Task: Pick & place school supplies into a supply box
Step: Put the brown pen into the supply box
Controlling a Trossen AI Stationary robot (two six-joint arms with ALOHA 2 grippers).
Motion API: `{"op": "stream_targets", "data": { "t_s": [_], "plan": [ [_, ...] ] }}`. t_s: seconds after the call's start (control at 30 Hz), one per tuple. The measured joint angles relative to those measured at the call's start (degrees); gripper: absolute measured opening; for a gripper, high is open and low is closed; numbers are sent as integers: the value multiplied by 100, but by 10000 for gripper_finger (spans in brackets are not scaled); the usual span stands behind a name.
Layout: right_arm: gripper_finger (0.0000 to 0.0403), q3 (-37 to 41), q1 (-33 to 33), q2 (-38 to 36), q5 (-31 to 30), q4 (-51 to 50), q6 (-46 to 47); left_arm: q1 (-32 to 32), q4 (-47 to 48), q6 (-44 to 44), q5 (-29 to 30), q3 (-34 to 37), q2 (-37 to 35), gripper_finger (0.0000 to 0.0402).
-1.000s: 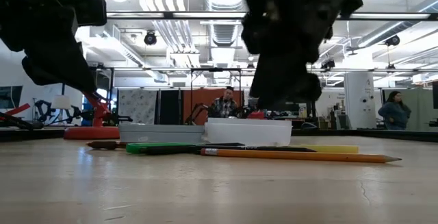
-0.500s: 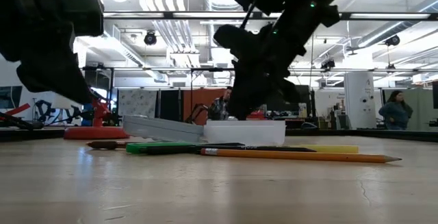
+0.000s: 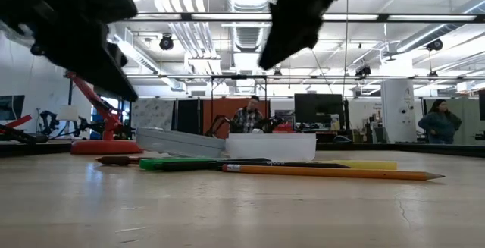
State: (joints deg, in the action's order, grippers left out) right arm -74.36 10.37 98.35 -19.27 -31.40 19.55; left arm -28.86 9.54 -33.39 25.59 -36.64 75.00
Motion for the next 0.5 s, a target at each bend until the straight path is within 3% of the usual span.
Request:
{"op": "stream_targets", "data": {
  "t_s": [0.23, 0.5],
  "plan": [
    [164, -273, 84, -49, -259, -1804, 328, 540, -47, 873, -379, 4, 0, 141],
    [187, 129, 135, -165, -323, -2111, 936, 717, -94, 1778, -888, -105, 422, 150]
  ]
}}
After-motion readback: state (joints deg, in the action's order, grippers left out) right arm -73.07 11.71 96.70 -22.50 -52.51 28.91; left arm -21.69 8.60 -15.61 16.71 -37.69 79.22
